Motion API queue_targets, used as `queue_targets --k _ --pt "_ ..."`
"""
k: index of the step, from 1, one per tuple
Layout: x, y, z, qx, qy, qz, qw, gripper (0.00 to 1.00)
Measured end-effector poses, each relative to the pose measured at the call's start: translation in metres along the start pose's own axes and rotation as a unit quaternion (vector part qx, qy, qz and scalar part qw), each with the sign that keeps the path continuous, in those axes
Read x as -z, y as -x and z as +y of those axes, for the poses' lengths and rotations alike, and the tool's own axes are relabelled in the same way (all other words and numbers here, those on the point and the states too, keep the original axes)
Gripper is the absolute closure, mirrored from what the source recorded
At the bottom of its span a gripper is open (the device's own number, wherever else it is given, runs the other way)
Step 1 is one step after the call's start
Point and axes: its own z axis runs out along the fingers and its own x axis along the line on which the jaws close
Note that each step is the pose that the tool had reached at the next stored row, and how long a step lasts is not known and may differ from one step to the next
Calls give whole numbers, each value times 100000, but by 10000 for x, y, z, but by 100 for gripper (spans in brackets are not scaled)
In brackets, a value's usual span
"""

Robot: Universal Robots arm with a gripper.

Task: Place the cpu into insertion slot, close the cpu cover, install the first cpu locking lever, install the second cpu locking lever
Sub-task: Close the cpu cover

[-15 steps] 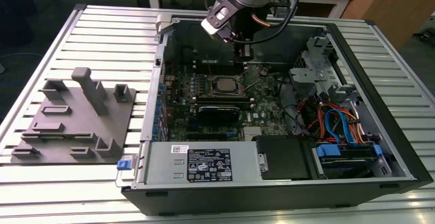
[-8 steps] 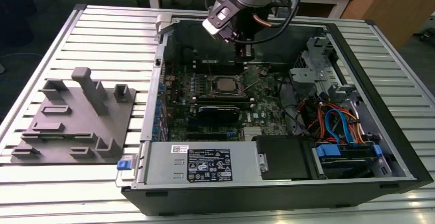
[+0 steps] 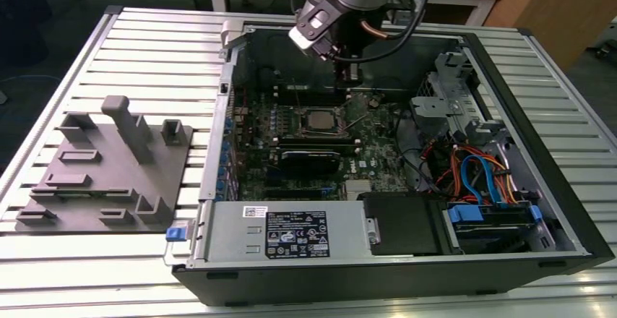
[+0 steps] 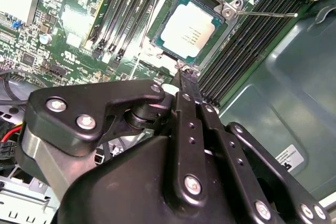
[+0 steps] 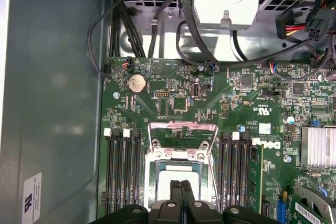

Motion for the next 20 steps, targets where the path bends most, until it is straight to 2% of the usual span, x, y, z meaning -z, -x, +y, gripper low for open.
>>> queue_targets --k 20 --pt "0 1 49 3 0 1 100000 90"
